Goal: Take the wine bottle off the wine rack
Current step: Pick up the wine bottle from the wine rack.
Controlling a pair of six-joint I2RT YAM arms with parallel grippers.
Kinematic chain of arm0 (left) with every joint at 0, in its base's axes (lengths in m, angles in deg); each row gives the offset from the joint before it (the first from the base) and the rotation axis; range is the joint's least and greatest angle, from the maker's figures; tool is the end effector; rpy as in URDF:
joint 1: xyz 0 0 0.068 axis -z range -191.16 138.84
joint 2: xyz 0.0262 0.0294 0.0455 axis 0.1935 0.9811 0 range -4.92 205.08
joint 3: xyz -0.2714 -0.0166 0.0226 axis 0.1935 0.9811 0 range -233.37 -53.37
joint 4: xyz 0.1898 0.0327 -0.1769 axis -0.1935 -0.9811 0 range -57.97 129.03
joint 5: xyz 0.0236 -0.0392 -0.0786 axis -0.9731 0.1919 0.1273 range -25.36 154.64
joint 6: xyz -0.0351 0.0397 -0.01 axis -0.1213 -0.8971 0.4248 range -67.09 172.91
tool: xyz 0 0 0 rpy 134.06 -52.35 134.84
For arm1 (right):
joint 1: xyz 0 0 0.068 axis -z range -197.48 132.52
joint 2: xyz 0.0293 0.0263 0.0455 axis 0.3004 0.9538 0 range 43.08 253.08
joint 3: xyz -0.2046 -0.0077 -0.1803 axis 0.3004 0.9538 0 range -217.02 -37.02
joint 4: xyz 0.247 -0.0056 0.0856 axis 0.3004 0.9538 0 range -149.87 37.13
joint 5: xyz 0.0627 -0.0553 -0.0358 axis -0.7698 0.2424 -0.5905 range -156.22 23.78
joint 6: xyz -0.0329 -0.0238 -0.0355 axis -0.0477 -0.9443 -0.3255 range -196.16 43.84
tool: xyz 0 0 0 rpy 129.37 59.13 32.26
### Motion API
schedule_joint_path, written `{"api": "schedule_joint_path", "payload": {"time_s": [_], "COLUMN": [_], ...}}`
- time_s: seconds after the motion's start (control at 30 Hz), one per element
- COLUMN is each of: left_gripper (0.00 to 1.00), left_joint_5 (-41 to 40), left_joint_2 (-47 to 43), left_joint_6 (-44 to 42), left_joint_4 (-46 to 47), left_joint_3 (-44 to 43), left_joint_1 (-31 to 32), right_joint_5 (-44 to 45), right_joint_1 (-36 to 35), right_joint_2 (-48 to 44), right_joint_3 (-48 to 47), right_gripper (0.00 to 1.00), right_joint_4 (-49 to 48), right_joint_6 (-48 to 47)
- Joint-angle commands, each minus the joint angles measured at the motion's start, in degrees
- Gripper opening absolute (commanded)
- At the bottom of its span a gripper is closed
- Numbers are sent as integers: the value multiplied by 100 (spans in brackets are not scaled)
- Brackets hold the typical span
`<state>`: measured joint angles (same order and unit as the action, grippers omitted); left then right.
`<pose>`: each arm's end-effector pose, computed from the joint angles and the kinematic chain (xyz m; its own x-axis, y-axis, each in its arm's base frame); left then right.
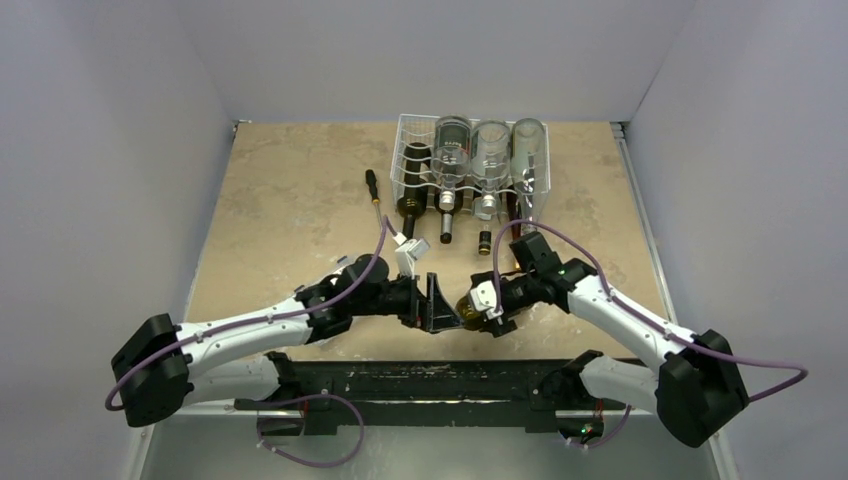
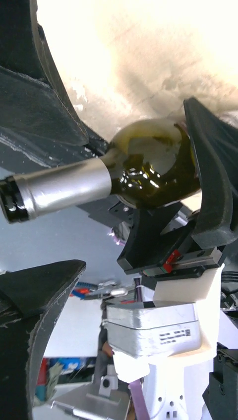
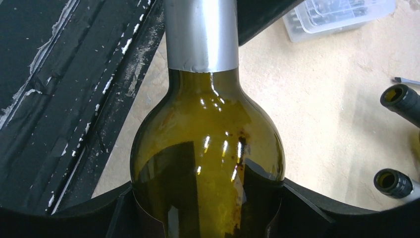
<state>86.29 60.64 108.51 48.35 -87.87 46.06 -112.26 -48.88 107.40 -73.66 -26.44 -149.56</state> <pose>0.1249 -0.2183 0.2392 -0.9112 -0.0016 -0.4121 0.3809 0.3785 -0.8436 0.1558 0.1252 0.2044 0.4176 -0.5243 -0.7421 -0.9043 -0.3197 -0.2830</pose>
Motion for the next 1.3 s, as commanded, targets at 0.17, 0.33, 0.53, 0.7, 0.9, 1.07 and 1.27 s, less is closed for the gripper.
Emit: {"api": "schedule_joint_path", "payload": {"time_s": [0.17, 0.33, 0.53, 0.7, 0.9, 1.07, 1.27], "left_gripper": [87, 88, 87, 87, 87, 86, 85], "left_joint_5": [-1304, -1683, -2071, -2424, -2862, -3223, -3329], "left_joint_2": [-1043, -1519, -1853, -1621, -1126, -863, -363], "left_joint_6": [-880, -1345, -2338, -3434, -4387, -4850, -5230], "left_joint_4": [362, 947, 1627, 2525, 3310, 3820, 4626], "left_joint_3": [574, 953, 1225, 1523, 1602, 1647, 1725], "left_joint_1": [184, 378, 827, 1252, 1604, 1685, 1731], "right_joint_5": [-663, -757, -838, -1018, -1214, -1331, -1387], "right_joint_1": [253, 341, 361, 403, 465, 487, 501], "right_joint_2": [-208, -155, 23, 66, 89, 114, 192], "right_joint_3": [-464, -534, -669, -719, -765, -820, -888], "right_gripper": [0, 0, 0, 0, 0, 0, 0], "right_joint_4": [21, -1, 55, 84, 174, 313, 505], "right_joint_6": [395, 641, 799, 904, 895, 782, 617]}}
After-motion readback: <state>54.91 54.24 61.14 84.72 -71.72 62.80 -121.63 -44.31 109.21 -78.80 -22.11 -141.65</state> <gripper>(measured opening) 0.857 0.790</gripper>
